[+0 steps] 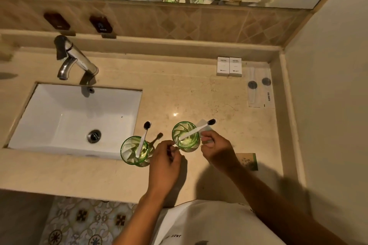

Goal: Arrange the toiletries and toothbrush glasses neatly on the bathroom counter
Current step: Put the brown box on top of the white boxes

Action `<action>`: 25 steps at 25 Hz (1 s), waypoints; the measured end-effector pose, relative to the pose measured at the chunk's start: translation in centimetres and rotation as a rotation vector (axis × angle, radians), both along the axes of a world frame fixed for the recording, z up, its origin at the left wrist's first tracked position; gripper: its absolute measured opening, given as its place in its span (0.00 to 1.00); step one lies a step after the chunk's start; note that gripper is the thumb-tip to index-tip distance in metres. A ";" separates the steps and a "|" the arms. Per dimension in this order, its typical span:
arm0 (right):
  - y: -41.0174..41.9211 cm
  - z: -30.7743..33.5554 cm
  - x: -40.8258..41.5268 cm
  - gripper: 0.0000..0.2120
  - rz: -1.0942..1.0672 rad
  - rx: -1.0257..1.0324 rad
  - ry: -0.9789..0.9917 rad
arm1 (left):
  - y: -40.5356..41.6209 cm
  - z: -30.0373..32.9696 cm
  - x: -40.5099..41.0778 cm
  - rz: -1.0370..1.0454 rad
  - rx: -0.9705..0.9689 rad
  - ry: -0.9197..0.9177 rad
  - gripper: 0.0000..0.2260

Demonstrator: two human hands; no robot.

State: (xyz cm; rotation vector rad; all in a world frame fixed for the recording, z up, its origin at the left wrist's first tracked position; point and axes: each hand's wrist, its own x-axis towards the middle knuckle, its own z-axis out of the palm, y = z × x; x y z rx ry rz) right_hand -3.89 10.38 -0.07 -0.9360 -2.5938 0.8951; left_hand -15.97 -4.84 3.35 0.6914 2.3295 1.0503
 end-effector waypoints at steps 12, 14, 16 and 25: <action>0.2 -1.0 -1.4 0.10 0.182 0.082 -0.126 | 2.0 -0.2 -2.5 -0.036 -0.055 -0.243 0.18; 0.3 -0.9 -1.8 0.11 0.179 0.027 -0.155 | 2.4 -0.4 -2.7 -0.047 -0.046 -0.238 0.15; -0.1 0.3 -2.0 0.10 0.050 -0.146 -0.094 | 2.6 -0.9 -3.1 -0.064 -0.053 -0.234 0.14; 1.3 -3.0 1.4 0.21 -0.263 0.028 -0.218 | 0.1 -1.2 -2.4 0.076 -0.157 -0.349 0.12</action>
